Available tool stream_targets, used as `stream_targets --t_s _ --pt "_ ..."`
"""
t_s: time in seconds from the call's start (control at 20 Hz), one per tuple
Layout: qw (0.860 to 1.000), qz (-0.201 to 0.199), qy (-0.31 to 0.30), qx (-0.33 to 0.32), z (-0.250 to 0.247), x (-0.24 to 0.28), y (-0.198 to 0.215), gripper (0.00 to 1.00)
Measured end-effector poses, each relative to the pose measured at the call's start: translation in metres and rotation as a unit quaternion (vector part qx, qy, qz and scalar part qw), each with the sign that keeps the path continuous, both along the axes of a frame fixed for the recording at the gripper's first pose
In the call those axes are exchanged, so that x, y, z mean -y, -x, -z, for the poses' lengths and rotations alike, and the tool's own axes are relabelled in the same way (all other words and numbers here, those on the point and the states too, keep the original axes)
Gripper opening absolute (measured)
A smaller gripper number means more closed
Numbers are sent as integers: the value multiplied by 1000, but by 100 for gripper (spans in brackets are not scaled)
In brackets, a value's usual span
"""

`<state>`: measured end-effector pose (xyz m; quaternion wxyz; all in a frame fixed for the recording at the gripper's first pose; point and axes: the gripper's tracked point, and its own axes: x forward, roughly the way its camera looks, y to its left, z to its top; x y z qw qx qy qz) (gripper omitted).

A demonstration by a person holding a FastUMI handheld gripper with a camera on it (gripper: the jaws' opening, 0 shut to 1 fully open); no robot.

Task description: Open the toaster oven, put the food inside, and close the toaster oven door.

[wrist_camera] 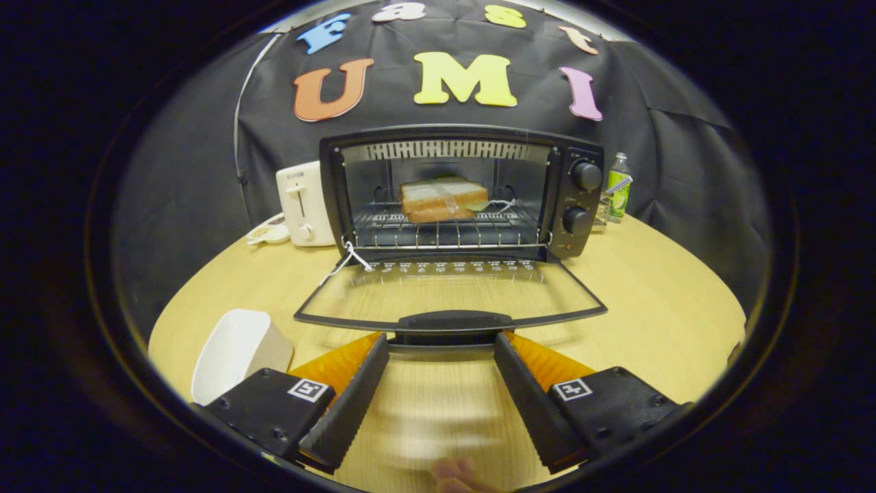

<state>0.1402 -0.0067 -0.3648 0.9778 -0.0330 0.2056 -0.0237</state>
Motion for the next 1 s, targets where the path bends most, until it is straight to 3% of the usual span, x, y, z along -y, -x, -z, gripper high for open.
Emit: stream_targets --t_s 0.2,0.45,0.7,1.0 --pt "999 1 4 53 -14 -2 2 100" --pt "999 6 -4 38 -9 0 1 100" --pt "998 1 -4 67 -28 -1 18 100" --pt "993 -11 4 119 -66 -4 -3 100"
